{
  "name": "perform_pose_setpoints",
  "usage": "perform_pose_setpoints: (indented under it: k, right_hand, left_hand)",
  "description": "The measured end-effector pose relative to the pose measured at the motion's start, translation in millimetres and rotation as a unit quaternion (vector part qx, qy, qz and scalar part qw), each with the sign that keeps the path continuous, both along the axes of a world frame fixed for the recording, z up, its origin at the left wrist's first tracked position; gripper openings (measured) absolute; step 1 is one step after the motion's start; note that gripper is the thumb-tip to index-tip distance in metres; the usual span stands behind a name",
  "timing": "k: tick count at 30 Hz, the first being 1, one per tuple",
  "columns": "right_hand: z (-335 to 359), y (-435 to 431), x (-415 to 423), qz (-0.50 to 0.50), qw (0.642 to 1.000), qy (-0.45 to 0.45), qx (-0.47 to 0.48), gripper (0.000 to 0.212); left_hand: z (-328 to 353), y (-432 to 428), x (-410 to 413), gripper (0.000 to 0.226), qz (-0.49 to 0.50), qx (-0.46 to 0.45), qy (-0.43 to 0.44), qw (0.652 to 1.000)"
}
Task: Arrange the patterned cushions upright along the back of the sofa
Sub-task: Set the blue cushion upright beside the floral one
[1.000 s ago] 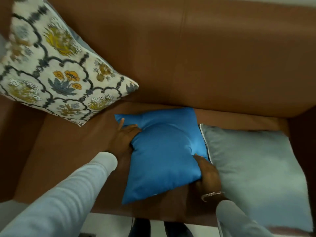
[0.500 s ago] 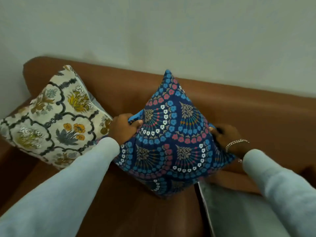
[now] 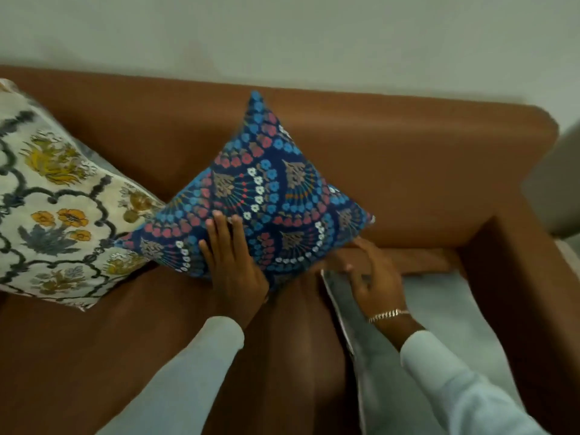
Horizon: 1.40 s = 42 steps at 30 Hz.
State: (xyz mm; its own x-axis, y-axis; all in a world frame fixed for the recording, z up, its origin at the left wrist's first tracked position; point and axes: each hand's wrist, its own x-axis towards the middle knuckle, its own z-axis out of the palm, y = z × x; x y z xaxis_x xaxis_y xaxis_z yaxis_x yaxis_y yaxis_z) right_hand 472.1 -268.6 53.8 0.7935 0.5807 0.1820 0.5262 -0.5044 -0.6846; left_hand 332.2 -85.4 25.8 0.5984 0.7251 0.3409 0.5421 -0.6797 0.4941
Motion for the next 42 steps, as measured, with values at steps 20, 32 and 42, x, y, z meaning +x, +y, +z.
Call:
perform_pose_setpoints:
  k: [20,32,42]
  right_hand:
    - [-136,-313,20,-0.124,0.951,0.087,-0.269,0.067]
    - [52,-234,320,-0.139,0.974,-0.153,-0.091,0.027]
    - [7,-174,266,-0.151,0.956,-0.241,0.075,0.040]
  left_hand:
    - [-145,-162,106,0.050,-0.423,-0.030,0.096,0.901]
    - [24,-131,276,0.032,-0.117,-0.202,-0.107,0.966]
    - [5,-149,255,0.052,-0.214,0.025,-0.093,0.972]
